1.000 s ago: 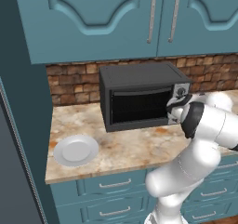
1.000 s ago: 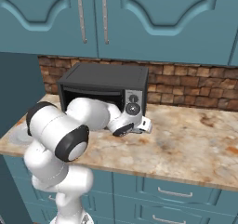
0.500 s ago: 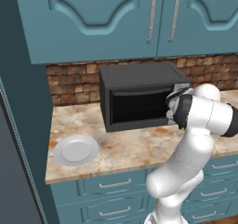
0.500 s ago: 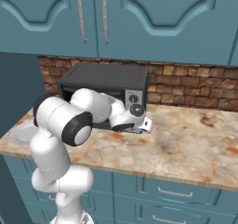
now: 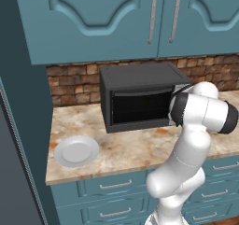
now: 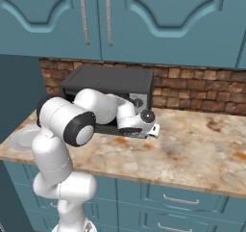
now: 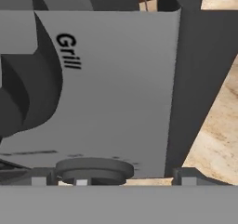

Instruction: Pick up the bagel from the plate, place it on the toaster oven rack, close the door, and set the timer.

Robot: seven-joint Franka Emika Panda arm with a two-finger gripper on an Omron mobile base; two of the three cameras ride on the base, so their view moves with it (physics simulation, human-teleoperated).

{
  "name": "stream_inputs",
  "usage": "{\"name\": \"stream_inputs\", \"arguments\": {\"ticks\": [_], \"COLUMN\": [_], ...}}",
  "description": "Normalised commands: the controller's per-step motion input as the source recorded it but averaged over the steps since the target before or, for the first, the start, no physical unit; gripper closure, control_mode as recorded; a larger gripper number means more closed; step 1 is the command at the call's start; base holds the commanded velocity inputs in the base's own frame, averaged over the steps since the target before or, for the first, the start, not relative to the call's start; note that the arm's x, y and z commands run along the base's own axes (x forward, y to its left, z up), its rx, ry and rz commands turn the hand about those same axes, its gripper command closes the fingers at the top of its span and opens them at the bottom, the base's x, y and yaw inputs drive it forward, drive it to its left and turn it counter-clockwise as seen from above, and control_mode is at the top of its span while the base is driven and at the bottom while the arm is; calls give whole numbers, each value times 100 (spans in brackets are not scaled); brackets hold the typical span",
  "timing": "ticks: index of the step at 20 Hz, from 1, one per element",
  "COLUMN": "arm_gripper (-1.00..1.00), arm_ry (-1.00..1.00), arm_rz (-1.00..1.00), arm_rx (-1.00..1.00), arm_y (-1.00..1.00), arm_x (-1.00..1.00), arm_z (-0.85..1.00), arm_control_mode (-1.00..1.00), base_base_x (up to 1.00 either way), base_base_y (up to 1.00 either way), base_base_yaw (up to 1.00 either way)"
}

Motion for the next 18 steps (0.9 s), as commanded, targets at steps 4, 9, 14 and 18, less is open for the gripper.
{"name": "stream_inputs", "arguments": {"ticks": [4,9,14,18], "arm_gripper": [100,100,100,100], "arm_ry": [0,-2,-11,-9], "arm_rz": [0,0,9,15], "arm_rx": [10,19,31,41], "arm_y": [-64,-89,-100,-100], "arm_x": [19,2,0,0], "arm_z": [-5,0,0,4], "arm_control_mode": [-100,-100,-100,-100], "base_base_x": [0,0,0,0], "base_base_y": [0,0,0,0], "base_base_yaw": [0,0,0,0]}}
